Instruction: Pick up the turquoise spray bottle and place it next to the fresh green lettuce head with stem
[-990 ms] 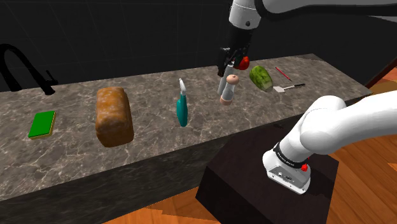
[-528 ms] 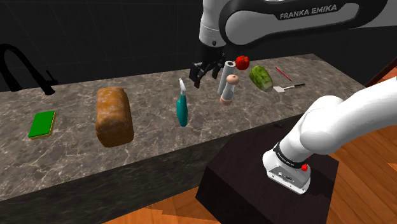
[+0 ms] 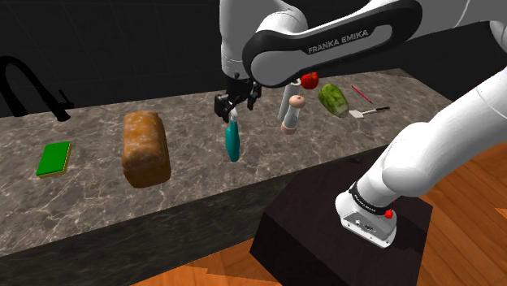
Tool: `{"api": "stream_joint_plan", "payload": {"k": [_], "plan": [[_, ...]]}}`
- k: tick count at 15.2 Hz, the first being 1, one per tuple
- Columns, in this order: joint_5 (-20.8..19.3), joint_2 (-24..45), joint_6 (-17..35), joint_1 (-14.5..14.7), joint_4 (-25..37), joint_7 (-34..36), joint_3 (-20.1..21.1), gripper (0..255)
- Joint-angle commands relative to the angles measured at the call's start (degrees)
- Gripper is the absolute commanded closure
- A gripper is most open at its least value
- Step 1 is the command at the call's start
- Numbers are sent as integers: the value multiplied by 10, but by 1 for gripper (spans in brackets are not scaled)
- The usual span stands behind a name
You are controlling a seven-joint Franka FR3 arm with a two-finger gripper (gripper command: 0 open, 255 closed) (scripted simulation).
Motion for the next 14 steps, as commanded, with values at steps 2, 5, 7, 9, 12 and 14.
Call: {"api": "stream_joint_plan", "payload": {"k": [2, 5, 7, 9, 12, 14], "plan": [[-6, 10, 22, -1, -13, 6, 2, 0], [-13, 22, 50, -3, -29, 12, 3, 0], [-13, 22, 50, -3, -29, 11, 3, 0], [-13, 22, 50, -3, -29, 12, 3, 0], [-13, 22, 50, -3, -29, 12, 3, 0], [-13, 22, 49, -3, -29, 11, 3, 255]]}}
